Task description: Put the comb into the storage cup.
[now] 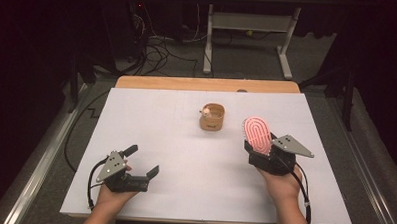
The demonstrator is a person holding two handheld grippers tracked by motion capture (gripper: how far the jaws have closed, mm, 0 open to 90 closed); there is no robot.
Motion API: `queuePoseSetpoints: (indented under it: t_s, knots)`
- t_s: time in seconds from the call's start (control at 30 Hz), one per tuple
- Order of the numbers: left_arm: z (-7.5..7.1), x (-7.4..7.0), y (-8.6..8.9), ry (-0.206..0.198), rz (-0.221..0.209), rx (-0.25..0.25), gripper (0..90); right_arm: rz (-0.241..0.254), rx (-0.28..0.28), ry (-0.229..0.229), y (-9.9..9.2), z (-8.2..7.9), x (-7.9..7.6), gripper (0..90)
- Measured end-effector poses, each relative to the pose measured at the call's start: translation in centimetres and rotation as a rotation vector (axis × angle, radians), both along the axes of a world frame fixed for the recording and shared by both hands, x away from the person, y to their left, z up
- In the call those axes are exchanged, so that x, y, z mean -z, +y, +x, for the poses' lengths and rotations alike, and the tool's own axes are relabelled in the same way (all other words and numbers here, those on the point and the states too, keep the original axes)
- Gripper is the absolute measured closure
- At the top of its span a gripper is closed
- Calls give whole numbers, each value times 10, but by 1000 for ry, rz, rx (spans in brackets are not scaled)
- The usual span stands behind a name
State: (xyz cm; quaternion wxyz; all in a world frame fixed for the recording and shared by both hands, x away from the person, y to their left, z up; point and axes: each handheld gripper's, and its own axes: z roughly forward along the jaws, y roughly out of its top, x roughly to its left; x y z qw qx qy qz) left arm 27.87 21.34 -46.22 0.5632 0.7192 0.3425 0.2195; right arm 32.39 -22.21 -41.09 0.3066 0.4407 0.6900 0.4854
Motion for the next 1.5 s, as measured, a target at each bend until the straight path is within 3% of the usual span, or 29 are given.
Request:
queuePoseSetpoints:
  t_s: [0.2, 0.4, 0.47, 0.7, 0.93, 1.07, 1.23, 1.5]
  knots:
    - [0, 1, 1, 7, -6, -8, 0, 19, -11, -43, 0, -6, 0, 202]
    - [0, 1, 0, 10, -1, -16, 0, 6, -1, -95, -4, -15, -3, 202]
    - [-1, 1, -1, 12, 0, -14, 0, 11, 3, -94, -7, -17, -5, 202]
    - [1, 0, -5, 14, 24, -25, 0, -30, 14, -127, -8, -24, -5, 201]
    - [17, -10, -13, 37, 36, -49, 0, -38, 6, -131, -7, -23, -4, 201]
    - [28, -21, -20, 35, 31, -39, 0, -32, 7, -128, -7, -23, -4, 201]
    - [40, -31, -35, 30, 52, -15, 0, -30, 12, -125, -8, -21, -2, 201]
    - [57, -37, -64, 43, 30, 41, 0, -39, 12, -127, -9, -22, -2, 201]
